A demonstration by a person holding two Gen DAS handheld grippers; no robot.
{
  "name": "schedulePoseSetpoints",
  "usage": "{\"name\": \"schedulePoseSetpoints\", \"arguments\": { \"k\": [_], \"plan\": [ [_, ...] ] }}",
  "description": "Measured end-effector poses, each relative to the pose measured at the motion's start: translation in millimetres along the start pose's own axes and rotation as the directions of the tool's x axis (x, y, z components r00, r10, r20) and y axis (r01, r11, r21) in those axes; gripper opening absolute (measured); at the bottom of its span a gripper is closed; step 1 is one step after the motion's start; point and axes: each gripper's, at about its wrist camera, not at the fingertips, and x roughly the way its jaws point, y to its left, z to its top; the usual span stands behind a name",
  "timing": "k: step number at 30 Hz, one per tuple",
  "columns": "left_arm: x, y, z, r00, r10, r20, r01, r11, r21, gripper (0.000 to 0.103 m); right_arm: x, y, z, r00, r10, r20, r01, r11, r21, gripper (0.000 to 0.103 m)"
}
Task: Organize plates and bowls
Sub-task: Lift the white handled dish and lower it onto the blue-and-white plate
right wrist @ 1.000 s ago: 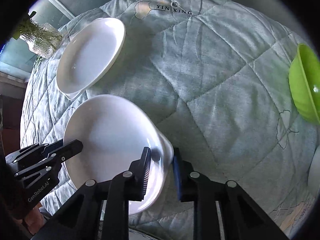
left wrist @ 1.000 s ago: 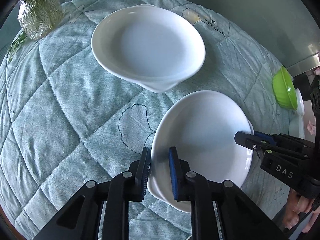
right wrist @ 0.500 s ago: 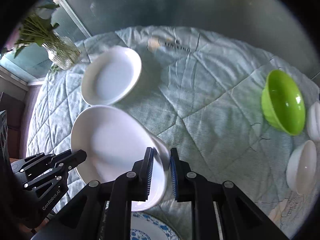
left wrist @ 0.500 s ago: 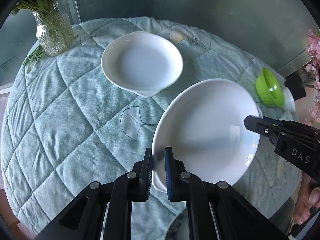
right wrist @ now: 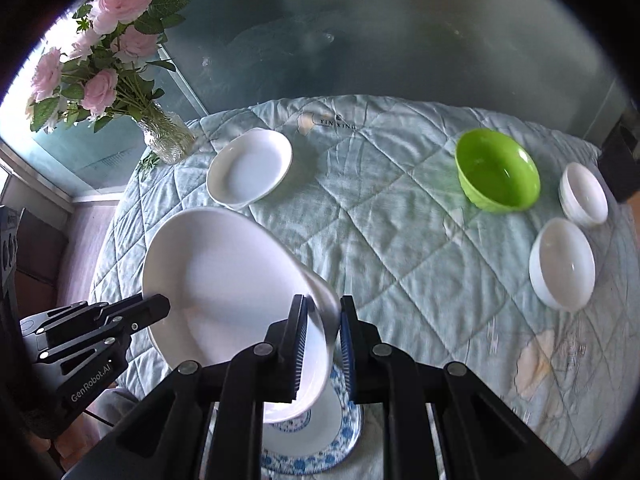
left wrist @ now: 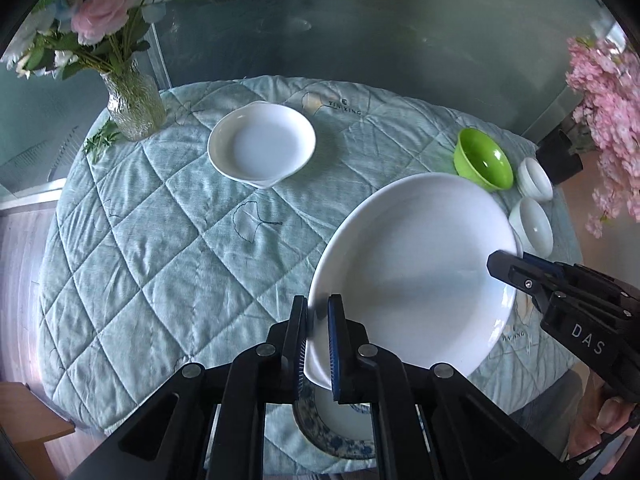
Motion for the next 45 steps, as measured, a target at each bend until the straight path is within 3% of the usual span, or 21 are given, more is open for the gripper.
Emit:
{"name": "schedulePoseSetpoints", "arguments": {
  "k": [20,32,45],
  "plan": [
    [-19.0,-15.2,-75.8,0.998,-0.042,-0.044,0.042,0.999,-0.015,0.005,-35.1,-2.8,-68.6,1.000,0.002,-0.028,-0.002,1.000,0.021,0.013],
    [22.9,-1.5,-102.3,0.990,-0.047,-0.136,0.042,0.998,-0.039,0.005,2.7,-4.7,-95.7,0.992,0.019,-0.125,-0.012,0.998,0.054,0.013],
    [93.9,7.2,-111.8,0.968,-0.050,-0.246,0.034,0.997,-0.069,0.005,68.2,-18.4,-103.6,0.971,0.019,-0.236,0.010,0.993,0.121,0.014]
  ]
}}
